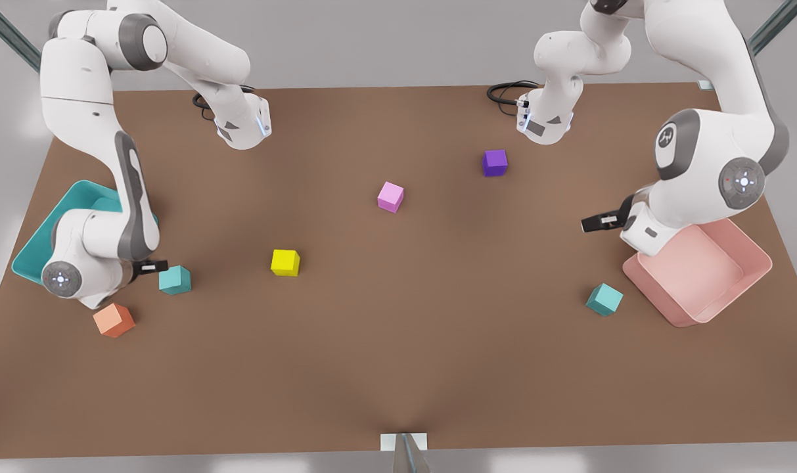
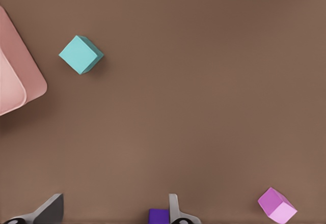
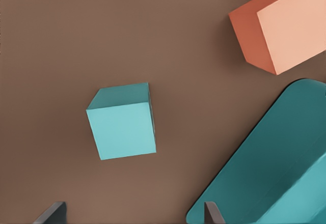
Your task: Stack the two blue cubes on top of each other
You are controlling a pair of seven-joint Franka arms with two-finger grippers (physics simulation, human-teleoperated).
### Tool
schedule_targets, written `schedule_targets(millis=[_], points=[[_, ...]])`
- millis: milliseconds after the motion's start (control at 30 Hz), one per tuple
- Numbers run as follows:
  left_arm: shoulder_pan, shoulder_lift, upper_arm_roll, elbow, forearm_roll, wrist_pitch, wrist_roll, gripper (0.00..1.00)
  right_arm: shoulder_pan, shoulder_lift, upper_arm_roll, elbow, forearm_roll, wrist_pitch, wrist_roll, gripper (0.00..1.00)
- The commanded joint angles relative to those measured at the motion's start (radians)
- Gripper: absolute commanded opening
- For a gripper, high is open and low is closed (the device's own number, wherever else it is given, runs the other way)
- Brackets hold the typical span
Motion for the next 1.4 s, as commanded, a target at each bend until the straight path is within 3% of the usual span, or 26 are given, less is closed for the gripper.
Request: schedule_targets(millis=[0,167,367,433,600,633,667,700,1167,1200,1233,1267,1367], points=[[0.000,0.003,0.000,0.000,0.001,0.004,-0.040,1.00,0.000,0.009,0.000,-0.006,-0.002,0.175,-0.059,1.00],[0.002,0.005,0.000,-0.001,0.001,0.010,-0.040,1.00,-0.012,0.006,0.000,-0.127,0.000,0.315,-0.053,1.00],[-0.014,0.038,-0.014,0.022,-0.059,0.017,-0.115,1.00,-0.016,0.010,-0.001,-0.164,0.001,0.324,-0.048,1.00],[-0.009,0.034,-0.017,0.029,0.048,0.027,0.317,1.00,-0.016,0.015,-0.001,-0.172,0.000,0.322,-0.050,1.00],[0.066,0.038,-0.009,0.046,0.120,0.017,0.325,1.00,-0.011,0.037,-0.003,-0.172,-0.009,0.322,-0.050,1.00],[0.155,-0.095,-0.055,-0.164,0.122,0.235,0.371,1.00,-0.012,0.043,-0.001,-0.172,-0.009,0.324,-0.050,1.00],[0.137,-0.135,-0.055,-0.216,0.148,0.246,0.388,1.00,-0.011,0.044,-0.003,-0.172,-0.011,0.324,-0.050,1.00],[0.130,-0.106,-0.062,-0.150,0.151,0.159,0.380,1.00,-0.011,0.047,-0.003,-0.172,-0.011,0.328,-0.050,1.00],[0.135,-0.066,-0.062,-0.147,0.150,0.157,0.376,1.00,-0.006,0.127,-0.003,-0.167,-0.029,0.371,-0.034,1.00],[0.135,-0.066,-0.062,-0.147,0.150,0.157,0.376,1.00,-0.008,0.127,-0.003,-0.167,-0.032,0.370,-0.036,0.89],[0.135,-0.066,-0.062,-0.146,0.150,0.157,0.376,1.00,-0.008,0.127,-0.003,-0.165,-0.032,0.361,-0.042,0.57],[0.135,-0.066,-0.062,-0.144,0.150,0.157,0.376,1.00,-0.009,0.127,-0.003,-0.164,-0.032,0.359,-0.047,0.52],[0.140,-0.063,-0.059,-0.144,0.150,0.158,0.376,1.00,-0.009,0.119,0.005,-0.113,-0.025,0.275,-0.047,0.51]])
